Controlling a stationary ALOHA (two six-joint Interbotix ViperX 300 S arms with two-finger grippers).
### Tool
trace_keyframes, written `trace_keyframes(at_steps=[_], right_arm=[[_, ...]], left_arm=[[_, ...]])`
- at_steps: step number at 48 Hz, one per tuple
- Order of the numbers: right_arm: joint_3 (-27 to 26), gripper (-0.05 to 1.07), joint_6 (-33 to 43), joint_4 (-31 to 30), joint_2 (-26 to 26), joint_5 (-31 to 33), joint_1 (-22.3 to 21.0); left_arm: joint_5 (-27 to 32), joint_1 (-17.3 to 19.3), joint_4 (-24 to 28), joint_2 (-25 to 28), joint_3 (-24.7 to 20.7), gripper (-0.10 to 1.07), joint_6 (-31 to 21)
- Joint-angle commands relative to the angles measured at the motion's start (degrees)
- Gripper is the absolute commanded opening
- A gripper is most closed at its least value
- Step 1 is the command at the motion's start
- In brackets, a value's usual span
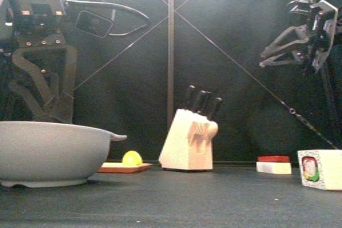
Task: Grab corn top
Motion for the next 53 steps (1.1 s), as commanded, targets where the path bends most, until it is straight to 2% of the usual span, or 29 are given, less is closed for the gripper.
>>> trace_keyframes(at_steps=[1, 14, 23, 29, 37, 53], right_arm=[[-0.8, 0.70, -0.1, 0.1, 0.4, -0.2, 0.0], [-0.7, 0.70, -0.1, 0.2, 0.3, 0.3, 0.0], [-0.8, 0.70, -0.1, 0.0, 0.3, 0.5, 0.0], [-0.7, 0.70, -0.1, 0.1, 0.4, 0.7, 0.0], [-0.7, 0.70, -0.1, 0.1, 0.3, 1.9, 0.1], [-0.7, 0.70, -0.1, 0.1, 0.4, 2.5, 0.0]], left_arm=[[1.5, 0.8, 0.2, -0.5, -1.5, 0.86, -0.1], [15.0, 3.9, 2.6, -2.1, -6.7, 0.86, 0.2], [18.4, 8.3, 6.0, -2.2, -9.3, 0.86, -0.1], [18.3, 13.6, 8.9, -1.7, -9.6, 0.86, -0.4], [17.1, 20.2, 10.2, -0.1, -9.9, 0.86, -0.1], [6.0, 29.0, 11.5, 4.7, -10.3, 0.86, -0.2]])
